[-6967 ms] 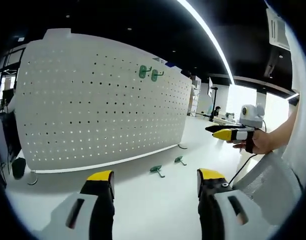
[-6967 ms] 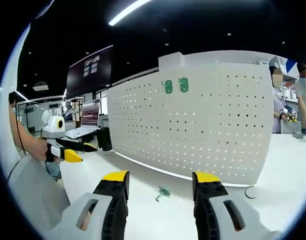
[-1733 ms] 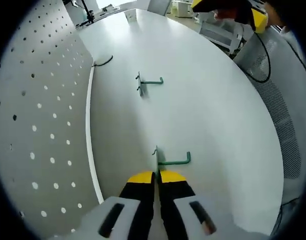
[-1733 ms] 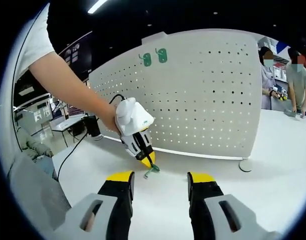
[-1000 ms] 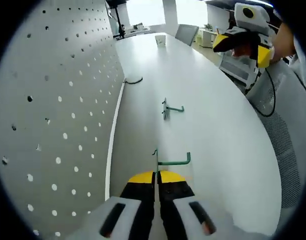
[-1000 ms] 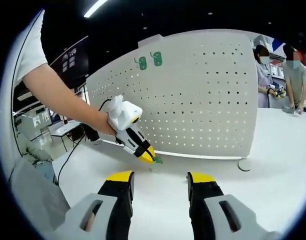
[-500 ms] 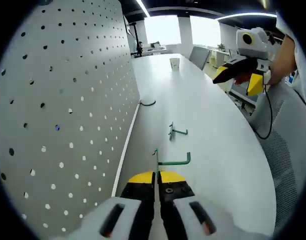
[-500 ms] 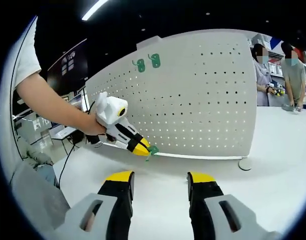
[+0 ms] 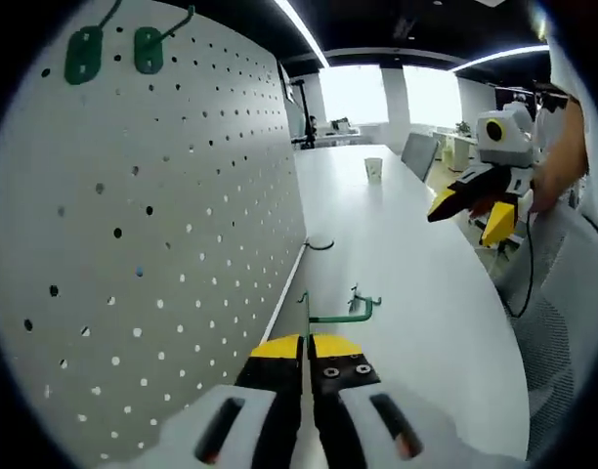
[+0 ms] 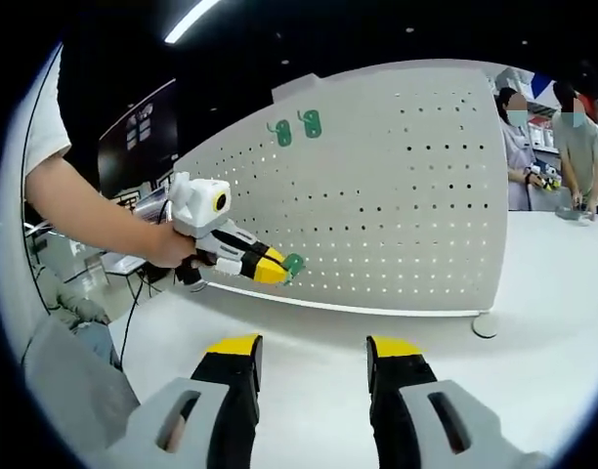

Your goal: Insert the hook assembly into the mounting plate slot until the hook locks in place.

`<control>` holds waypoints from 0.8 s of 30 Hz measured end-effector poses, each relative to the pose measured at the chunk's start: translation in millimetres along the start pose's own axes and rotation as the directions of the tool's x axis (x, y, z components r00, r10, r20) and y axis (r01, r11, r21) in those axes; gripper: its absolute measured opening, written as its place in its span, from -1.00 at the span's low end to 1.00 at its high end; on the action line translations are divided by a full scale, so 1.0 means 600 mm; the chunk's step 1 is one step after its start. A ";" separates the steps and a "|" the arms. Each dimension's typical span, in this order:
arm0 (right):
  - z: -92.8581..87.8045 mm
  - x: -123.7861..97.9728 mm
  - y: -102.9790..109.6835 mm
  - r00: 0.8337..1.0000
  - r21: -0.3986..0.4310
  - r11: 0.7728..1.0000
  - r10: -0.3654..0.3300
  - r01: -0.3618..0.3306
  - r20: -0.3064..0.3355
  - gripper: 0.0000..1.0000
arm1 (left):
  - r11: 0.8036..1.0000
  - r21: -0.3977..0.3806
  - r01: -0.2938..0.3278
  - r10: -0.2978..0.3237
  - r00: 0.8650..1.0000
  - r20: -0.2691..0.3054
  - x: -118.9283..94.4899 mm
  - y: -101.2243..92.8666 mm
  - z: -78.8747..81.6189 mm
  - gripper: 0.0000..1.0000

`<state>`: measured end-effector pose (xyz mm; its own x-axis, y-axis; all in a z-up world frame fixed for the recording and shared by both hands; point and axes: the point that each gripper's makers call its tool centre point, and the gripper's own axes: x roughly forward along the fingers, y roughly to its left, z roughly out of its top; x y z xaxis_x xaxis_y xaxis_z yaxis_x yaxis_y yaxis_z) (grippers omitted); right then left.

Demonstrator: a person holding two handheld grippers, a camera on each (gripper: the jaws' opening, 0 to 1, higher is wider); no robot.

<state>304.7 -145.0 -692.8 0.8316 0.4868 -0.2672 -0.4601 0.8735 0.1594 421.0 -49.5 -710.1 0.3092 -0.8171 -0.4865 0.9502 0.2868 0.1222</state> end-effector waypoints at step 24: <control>0.023 0.000 0.034 0.996 -0.024 0.997 0.072 -0.071 0.046 -0.17 | 0.969 -0.188 -0.160 0.203 0.950 0.237 -0.107 -0.033 0.047 -0.97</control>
<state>299.5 -127.4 -676.6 0.8099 0.5474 -0.2108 -0.5251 0.8367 0.1555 383.6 -16.9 -657.3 0.4963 -0.8365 -0.2322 0.8636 0.5030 0.0336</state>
